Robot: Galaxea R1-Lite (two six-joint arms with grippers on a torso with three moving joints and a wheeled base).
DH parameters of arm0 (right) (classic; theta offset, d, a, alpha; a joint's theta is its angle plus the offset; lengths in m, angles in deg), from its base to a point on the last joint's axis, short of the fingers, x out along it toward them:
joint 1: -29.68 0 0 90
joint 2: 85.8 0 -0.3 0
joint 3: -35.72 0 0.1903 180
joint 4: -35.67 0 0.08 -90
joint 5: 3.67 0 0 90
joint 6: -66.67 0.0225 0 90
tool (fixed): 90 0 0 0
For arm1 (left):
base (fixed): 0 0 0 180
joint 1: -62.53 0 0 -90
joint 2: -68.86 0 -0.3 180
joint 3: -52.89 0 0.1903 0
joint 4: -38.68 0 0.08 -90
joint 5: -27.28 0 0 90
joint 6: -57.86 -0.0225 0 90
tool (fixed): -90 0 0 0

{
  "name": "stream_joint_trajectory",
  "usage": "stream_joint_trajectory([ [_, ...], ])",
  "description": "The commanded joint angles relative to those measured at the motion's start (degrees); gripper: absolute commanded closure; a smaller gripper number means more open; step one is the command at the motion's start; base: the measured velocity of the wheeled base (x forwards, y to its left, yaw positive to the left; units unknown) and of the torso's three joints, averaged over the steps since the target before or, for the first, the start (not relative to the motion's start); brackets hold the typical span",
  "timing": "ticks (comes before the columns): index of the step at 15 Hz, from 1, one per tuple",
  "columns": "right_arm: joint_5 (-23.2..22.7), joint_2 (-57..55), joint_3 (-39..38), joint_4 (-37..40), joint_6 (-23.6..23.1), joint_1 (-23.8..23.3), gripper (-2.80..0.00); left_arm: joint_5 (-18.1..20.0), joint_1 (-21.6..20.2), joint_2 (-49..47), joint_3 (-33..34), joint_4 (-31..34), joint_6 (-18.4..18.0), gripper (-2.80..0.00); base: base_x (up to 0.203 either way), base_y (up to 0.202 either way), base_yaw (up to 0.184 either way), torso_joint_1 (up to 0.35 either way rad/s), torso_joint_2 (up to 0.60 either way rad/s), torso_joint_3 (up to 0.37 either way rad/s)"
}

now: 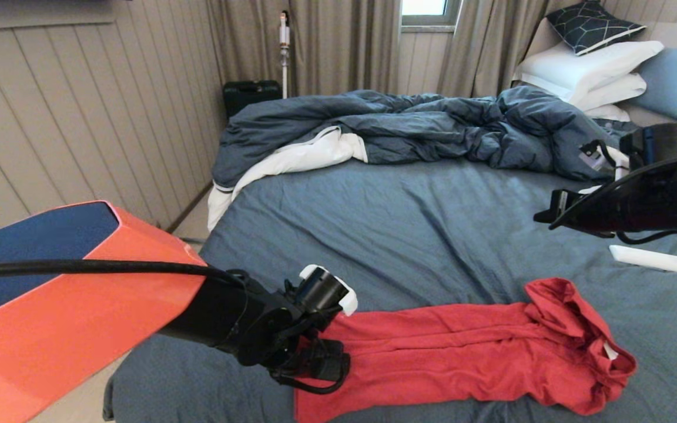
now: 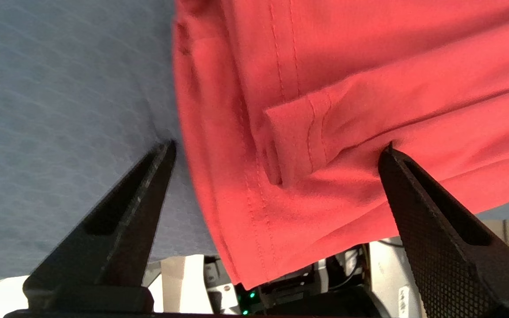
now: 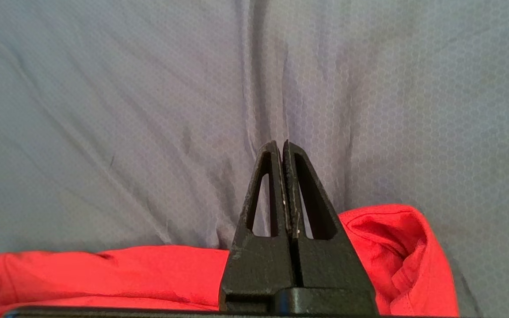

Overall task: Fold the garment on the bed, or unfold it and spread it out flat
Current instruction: Unford the red T-shirt

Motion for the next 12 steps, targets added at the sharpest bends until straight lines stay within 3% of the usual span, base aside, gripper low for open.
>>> stream_joint_trajectory([
  [1, -0.09, -0.24, -0.03, 0.03, 0.12, -0.05, 0.00, -0.03, -0.01, -1.21, -0.24, 0.06, 0.17, -2.80, 0.000, 0.000, 0.000, 0.000, 0.00, 0.000],
  [2, -0.09, -0.16, -0.11, 0.03, 0.12, -0.14, 0.00, -0.03, -0.01, -1.35, -0.81, 0.28, 0.15, -2.80, 0.000, 0.000, 0.000, 0.000, 0.00, 0.000],
  [3, -0.17, -0.24, 0.06, 0.03, 0.12, -0.32, 0.00, -0.03, -0.01, -1.26, -1.17, 0.25, -0.08, 0.00, 0.000, 0.000, 0.000, 0.000, 0.00, 0.000],
  [12, -0.24, -0.68, -0.54, 0.03, 0.12, 0.04, 0.00, 0.48, 0.05, -1.19, -3.14, 0.06, 0.47, 0.00, 0.000, 0.000, 0.000, 0.000, 0.00, 0.000],
])
